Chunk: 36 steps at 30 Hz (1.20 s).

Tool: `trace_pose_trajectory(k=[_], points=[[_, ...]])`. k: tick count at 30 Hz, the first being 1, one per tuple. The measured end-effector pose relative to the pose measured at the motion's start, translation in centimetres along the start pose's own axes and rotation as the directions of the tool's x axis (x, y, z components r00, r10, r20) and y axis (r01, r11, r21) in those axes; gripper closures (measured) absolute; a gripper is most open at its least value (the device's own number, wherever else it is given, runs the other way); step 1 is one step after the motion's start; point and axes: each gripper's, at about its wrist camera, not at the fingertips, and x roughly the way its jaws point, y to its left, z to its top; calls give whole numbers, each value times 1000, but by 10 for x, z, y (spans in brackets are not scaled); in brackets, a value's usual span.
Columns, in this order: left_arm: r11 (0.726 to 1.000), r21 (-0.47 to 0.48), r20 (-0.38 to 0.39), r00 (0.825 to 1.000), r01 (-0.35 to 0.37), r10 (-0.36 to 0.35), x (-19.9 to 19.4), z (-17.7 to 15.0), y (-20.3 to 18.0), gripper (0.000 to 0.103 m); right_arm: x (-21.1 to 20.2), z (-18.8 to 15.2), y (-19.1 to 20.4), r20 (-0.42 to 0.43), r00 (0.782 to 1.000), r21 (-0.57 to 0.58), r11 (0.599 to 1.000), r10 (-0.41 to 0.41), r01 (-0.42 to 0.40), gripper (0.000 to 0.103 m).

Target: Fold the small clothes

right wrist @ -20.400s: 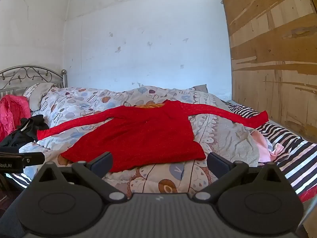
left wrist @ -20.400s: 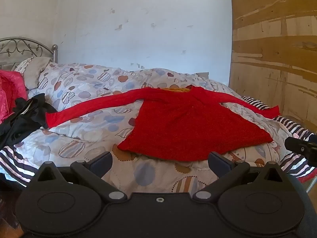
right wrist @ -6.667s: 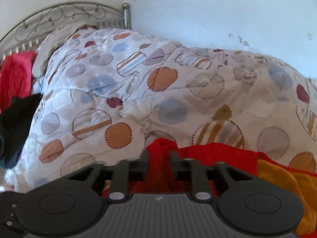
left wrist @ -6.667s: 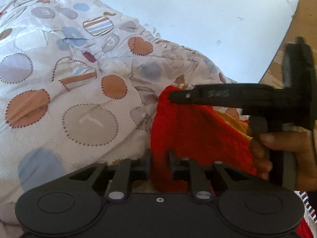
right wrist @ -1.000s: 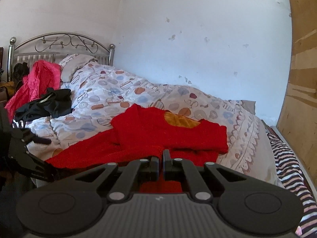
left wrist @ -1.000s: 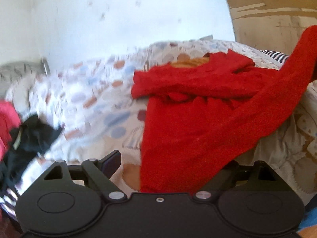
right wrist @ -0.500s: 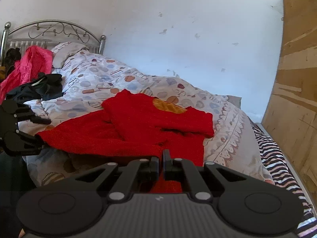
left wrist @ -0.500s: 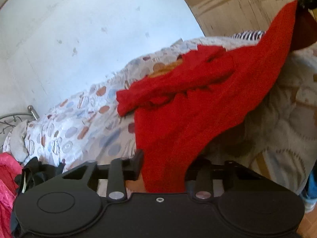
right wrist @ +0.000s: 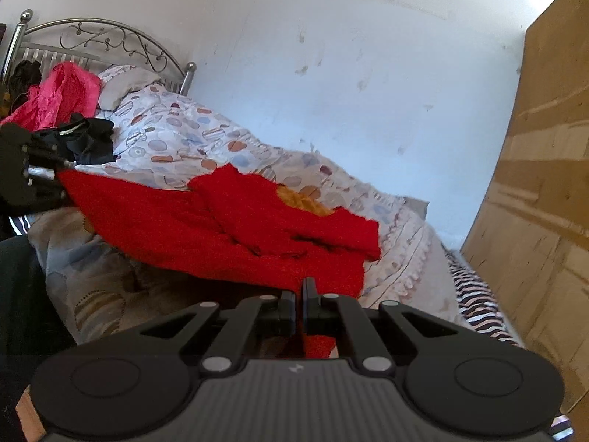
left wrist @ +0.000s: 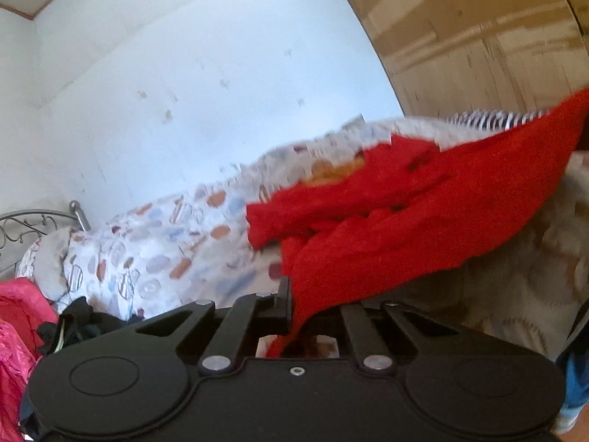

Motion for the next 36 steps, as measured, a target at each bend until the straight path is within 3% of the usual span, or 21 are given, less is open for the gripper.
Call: trace_pose_trajectory(k=[7,12,15,22,27,31,36], points=[[999,-22,36,999,30,-29,-54,13,10,98,-57,8,2,49,999,-2,1000,-10,10,100],[995,-62,50,996,81,-78,-122,27,23,98,-120,32,-3,110,994,16,1000,6,-8,100],[991,-84,60,993,109,-104,-139,31,30,98,-130,41,-11,131,991,11,1000,21,-23,100],[985,-104,51,989,141,-136,-117,49,33,98,-86,53,-33,122,992,37,999,35,-40,100],[994,-8,70,992,106,-105,-81,74,38,98,-31,78,-58,128,991,-14,1000,28,-27,100],[996,-4,45,995,84,-84,-25,97,49,97,24,100,-77,119,993,-26,1000,21,-18,100],[988,-115,-39,994,99,-104,67,121,72,97,117,120,-94,79,997,-57,998,8,-3,99]])
